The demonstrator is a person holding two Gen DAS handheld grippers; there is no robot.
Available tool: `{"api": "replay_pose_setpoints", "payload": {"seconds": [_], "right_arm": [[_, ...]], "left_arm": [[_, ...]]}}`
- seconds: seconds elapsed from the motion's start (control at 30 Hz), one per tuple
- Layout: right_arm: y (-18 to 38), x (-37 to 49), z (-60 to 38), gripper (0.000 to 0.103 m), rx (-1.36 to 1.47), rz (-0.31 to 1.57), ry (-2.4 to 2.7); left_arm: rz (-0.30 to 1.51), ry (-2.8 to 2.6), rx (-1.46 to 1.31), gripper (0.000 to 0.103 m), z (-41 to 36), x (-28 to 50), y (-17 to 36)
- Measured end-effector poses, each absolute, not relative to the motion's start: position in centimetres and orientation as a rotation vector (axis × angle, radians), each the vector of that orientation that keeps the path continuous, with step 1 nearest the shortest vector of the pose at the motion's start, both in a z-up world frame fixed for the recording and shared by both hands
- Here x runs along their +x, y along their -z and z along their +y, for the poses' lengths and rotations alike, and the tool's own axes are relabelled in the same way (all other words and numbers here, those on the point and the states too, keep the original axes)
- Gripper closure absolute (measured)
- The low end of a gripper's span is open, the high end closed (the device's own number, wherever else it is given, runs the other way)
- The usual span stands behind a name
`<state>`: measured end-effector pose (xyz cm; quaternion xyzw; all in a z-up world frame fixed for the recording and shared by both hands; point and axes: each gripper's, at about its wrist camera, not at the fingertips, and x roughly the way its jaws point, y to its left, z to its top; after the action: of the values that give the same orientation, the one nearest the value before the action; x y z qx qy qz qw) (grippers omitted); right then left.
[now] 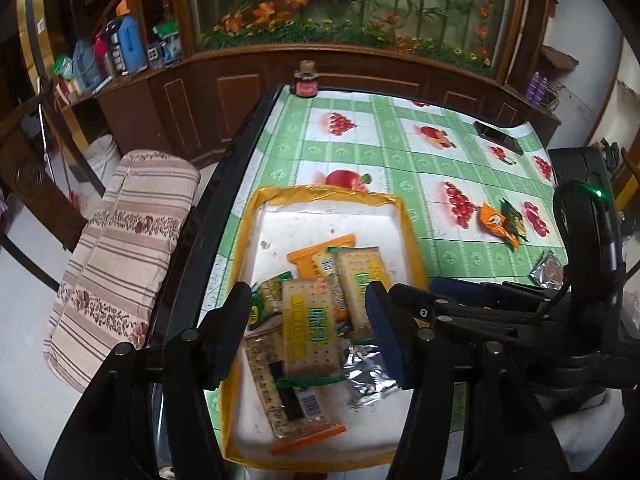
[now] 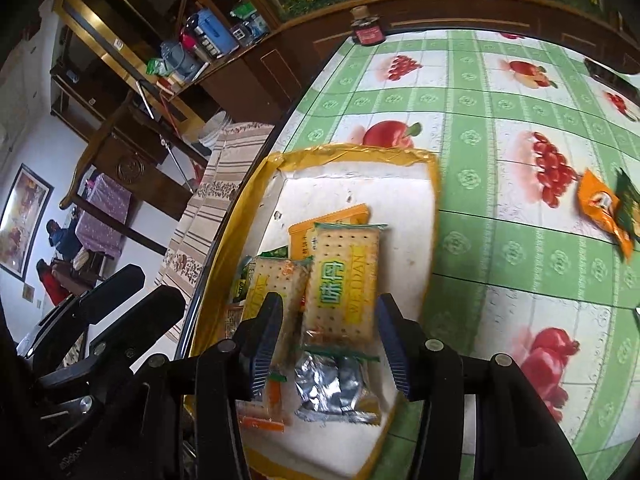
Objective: Organize snacks
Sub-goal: 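Carry both cracker packs into the white tray and open both grippers, then grasp the second silver foil bag with the right gripper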
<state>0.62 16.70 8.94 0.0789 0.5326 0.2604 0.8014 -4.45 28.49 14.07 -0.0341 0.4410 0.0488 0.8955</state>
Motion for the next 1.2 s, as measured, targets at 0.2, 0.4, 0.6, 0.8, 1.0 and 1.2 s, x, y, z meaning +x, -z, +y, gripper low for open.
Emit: {"api": "replay_pose_setpoints", "payload": {"seconds": [0.2, 0.4, 0.6, 0.8, 1.0, 1.2], "right_arm": [[-9.5, -0.3, 13.2, 0.05, 0.207, 1.128, -0.526], [-9.8, -1.4, 8.7, 0.049, 0.239, 1.117, -0.486], [-9.7, -2.4, 3.5, 0.049, 0.269, 1.11, -0.435], [-9.2, -3.2, -2.8, 0.047, 0.31, 1.104, -0.359], [-7.5, -3.4, -11.5, 0.045, 0.402, 1.102, -0.182], [-5.1, -2.4, -18.7, 0.04, 0.507, 1.11, -0.031]], "left_arm": [[0.891, -0.079, -0.023, 0.045, 25.1, -5.1, -15.2], [0.875, -0.047, 0.006, 0.041, 20.9, -5.7, -16.1], [0.869, -0.007, 0.031, 0.041, 16.4, -5.9, -16.6], [0.887, 0.057, 0.04, 0.041, 12.0, -5.1, -16.5], [0.976, 0.115, -0.059, 0.04, 10.4, -3.6, -14.4], [1.081, 0.172, -0.162, 0.04, 9.7, -2.5, -11.4]]}}
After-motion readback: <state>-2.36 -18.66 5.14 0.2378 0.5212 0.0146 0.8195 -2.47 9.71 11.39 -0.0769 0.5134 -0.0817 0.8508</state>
